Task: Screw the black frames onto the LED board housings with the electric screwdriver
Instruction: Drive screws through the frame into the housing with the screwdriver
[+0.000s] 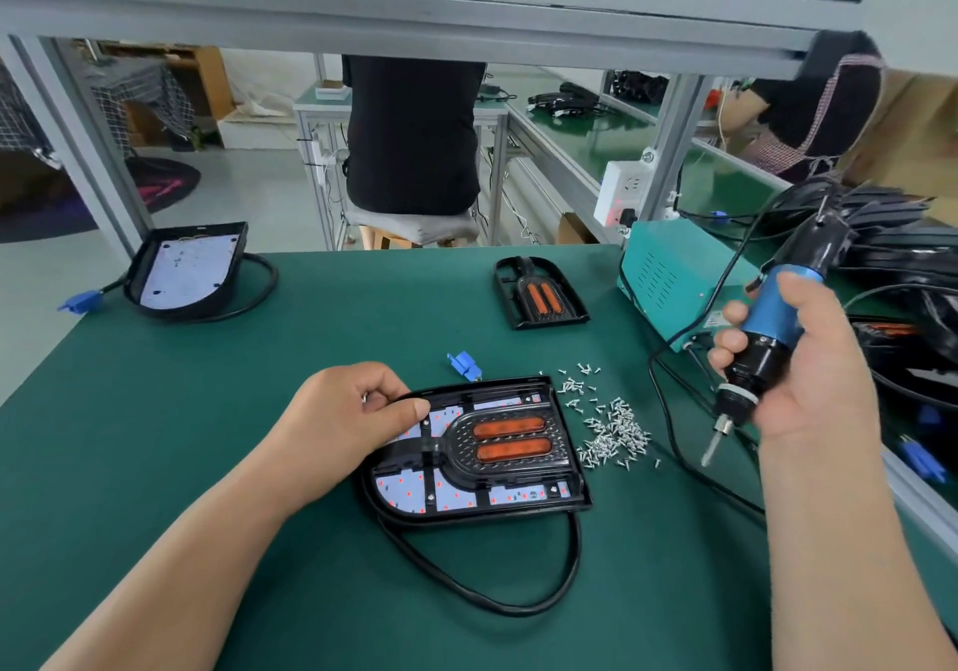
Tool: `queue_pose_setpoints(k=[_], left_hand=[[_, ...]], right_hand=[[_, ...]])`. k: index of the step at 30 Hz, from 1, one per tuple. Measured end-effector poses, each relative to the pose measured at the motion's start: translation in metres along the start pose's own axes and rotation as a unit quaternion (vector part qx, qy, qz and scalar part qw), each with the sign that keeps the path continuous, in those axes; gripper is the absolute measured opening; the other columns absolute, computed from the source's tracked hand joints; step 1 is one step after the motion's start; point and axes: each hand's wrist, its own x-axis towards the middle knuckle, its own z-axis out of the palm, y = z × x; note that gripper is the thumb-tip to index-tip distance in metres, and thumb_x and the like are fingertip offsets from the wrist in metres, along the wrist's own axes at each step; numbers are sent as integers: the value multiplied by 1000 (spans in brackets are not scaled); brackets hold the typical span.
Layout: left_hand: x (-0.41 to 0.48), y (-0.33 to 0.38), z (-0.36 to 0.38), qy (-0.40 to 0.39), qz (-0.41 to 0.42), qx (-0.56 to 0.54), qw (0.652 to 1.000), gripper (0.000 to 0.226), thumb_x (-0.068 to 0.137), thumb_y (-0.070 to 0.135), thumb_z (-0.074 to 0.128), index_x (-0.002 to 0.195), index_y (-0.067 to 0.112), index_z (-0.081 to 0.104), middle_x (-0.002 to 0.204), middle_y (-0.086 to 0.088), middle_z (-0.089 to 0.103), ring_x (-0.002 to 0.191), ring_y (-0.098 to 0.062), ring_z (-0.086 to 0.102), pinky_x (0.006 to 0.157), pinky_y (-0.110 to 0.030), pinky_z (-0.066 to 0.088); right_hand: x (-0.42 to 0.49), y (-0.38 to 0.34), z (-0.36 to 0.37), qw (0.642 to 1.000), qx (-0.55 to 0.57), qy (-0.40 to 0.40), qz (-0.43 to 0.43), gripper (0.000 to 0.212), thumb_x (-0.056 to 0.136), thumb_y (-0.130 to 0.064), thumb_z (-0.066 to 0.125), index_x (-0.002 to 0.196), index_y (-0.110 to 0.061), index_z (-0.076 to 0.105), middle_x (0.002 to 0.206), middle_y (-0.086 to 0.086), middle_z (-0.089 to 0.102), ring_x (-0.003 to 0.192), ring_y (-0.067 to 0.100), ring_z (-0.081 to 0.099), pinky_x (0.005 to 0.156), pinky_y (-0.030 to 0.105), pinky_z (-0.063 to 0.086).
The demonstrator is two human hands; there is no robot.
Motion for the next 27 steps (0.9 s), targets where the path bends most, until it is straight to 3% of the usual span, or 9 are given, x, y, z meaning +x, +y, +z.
queue_pose_setpoints(k=[3, 6, 9, 12, 15, 20, 24, 27], left_hand=[[1, -3, 0, -2, 3, -1, 1000, 21, 85, 50, 83, 83, 32, 74, 57, 8, 43, 54, -9, 35, 60, -31, 34], [2, -4, 0, -3, 3, -3, 1000, 21, 85, 51, 83, 84, 31, 74, 57, 7, 43, 54, -9, 36, 60, -31, 34], [3, -4, 0, -3, 0, -4, 1000, 22, 84, 51, 83, 84, 31, 74, 57, 6, 44, 54, -8, 36, 60, -31, 34], [3, -4, 0, -7, -5, -7, 1000, 22, 84, 51, 83, 83, 30, 74, 59, 5, 47, 56, -10, 39, 61, -32, 35], [3, -4, 0, -12, -9, -9, 1000, 22, 85, 50, 83, 83, 29, 74, 59, 5, 49, 56, -10, 40, 62, -32, 36], [4, -3, 1, -11, -9, -9, 1000, 22, 85, 48, 84, 82, 29, 74, 58, 6, 47, 55, -9, 38, 60, -31, 36], [3, -4, 0, -14, -8, -15, 1000, 22, 85, 48, 84, 83, 29, 74, 58, 5, 46, 56, -10, 38, 62, -31, 36], [3, -5, -1, -16, -9, -18, 1000, 22, 84, 49, 84, 85, 29, 75, 60, 5, 49, 57, -11, 40, 63, -32, 37]], right_hand=[[5, -5, -7, 997, -74, 34, -13, 10, 98, -23, 61, 103, -16, 54, 76, 5, 62, 50, 20, 56, 48, 27, 51], [5, -3, -7, 967, -243, 31, -67, 10, 95, -19, 71, 101, -16, 64, 79, 6, 68, 51, 21, 64, 44, 29, 52], [1, 3, -4, 907, -407, -7, -105, 17, 91, -24, 79, 105, -24, 69, 83, 1, 73, 55, 16, 69, 46, 30, 53], [1, 8, -2, 834, -544, -31, -89, 19, 88, -33, 78, 102, -30, 65, 75, 0, 71, 50, 10, 66, 47, 29, 48], [3, 11, -5, 747, -659, -39, -78, 14, 87, -34, 69, 92, -28, 58, 71, 1, 69, 63, 22, 66, 57, 35, 46], [11, 14, -16, 634, -768, -37, -79, 22, 83, -39, 70, 90, -26, 54, 73, -3, 62, 69, 15, 58, 59, 35, 38], [15, 17, -24, 592, -802, -45, -74, 39, 81, -45, 77, 107, -25, 57, 78, -8, 57, 72, 12, 54, 65, 36, 46], [16, 18, -26, 576, -814, -51, -63, 45, 79, -49, 80, 110, -25, 60, 78, -7, 55, 71, 6, 50, 59, 33, 39]])
